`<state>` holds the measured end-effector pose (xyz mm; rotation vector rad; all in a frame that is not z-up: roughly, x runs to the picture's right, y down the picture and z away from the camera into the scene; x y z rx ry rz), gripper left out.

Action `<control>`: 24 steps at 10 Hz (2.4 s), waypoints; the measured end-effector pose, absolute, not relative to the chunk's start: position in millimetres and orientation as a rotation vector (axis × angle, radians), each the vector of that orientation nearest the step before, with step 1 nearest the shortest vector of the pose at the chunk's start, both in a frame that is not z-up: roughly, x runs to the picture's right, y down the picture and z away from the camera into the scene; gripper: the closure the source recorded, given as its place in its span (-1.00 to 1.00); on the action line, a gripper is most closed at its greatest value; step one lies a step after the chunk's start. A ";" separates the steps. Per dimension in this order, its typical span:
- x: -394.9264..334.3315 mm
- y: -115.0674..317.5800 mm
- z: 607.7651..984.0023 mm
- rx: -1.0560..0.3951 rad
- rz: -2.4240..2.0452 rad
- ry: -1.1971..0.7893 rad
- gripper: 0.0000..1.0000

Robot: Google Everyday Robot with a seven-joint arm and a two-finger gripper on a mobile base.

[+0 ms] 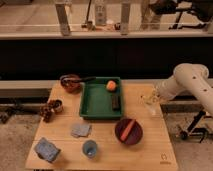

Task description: Place banana in table surface

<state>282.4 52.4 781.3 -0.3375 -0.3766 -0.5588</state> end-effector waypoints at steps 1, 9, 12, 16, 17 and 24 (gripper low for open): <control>292.9 61.1 792.1 -0.347 -0.536 -0.371 0.26; 298.7 97.0 824.4 -0.404 -0.452 -0.450 -0.60; 287.5 96.4 823.9 -0.451 -0.436 -0.449 -0.60; 277.8 92.3 820.4 -0.502 -0.435 -0.436 -0.60; 277.5 92.3 820.7 -0.502 -0.436 -0.436 -0.60; 277.0 91.9 821.0 -0.501 -0.436 -0.436 -0.60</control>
